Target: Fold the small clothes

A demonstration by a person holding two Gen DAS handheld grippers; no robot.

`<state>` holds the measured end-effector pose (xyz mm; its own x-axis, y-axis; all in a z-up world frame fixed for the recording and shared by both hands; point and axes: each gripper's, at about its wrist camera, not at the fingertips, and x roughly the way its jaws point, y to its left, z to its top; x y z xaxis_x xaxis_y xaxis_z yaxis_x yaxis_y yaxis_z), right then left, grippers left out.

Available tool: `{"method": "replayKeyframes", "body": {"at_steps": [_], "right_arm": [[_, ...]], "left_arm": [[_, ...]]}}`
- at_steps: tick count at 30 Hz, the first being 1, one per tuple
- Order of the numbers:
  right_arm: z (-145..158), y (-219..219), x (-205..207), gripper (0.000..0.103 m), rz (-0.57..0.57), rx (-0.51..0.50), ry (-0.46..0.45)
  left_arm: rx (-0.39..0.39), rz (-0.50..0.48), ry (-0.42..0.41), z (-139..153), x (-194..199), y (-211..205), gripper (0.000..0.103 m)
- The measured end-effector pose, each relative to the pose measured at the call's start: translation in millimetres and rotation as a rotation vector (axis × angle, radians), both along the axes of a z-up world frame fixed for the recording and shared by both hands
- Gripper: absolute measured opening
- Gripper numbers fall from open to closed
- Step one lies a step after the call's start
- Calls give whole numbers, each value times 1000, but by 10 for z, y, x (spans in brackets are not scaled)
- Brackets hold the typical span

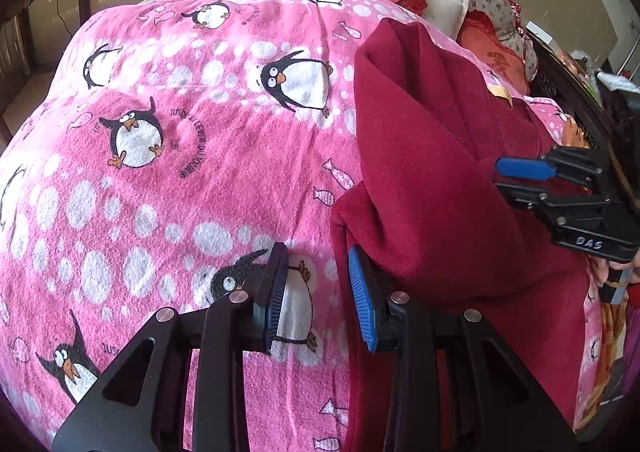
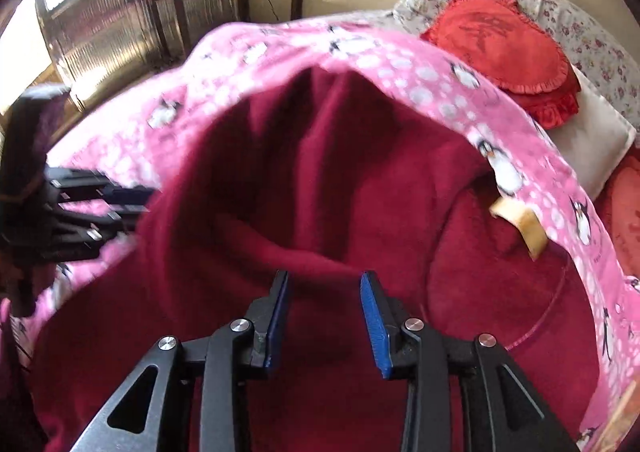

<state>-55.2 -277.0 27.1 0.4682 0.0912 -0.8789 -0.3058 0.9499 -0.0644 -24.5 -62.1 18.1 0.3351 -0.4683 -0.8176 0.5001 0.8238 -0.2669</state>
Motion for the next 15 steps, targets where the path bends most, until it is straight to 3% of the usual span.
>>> {"method": "replayKeyframes", "body": {"at_steps": [1,3,4,8,10,12,13,14,15], "right_arm": [[-76,-44,8,34,-10,-5,12],[-118,-56,-4,22,-29,-5,-16],[-100,-30,-26,0,-44,-41,-50],[141,-48,-139,0,-76,-87,-130],[364,-144,-222,0,-82,-43,-211],[432,-221,-185,9,-60,46,-202],[399,-216,-117,30,-50,56,-165],[345,-194,-58,42,-30,63,-129],[284,-164,-29,42,-8,66,-105]], "left_arm": [[3,1,-3,-2,-4,-8,31],[10,-2,-10,-7,-4,-27,31],[13,-3,-12,-7,-2,-36,31],[18,-1,-17,-14,7,-62,31],[20,1,-22,-18,3,-76,31],[20,2,-20,-18,7,-90,31],[19,2,-17,-17,14,-94,31],[18,1,-15,-17,19,-94,31],[16,2,-14,-17,22,-95,31]]}}
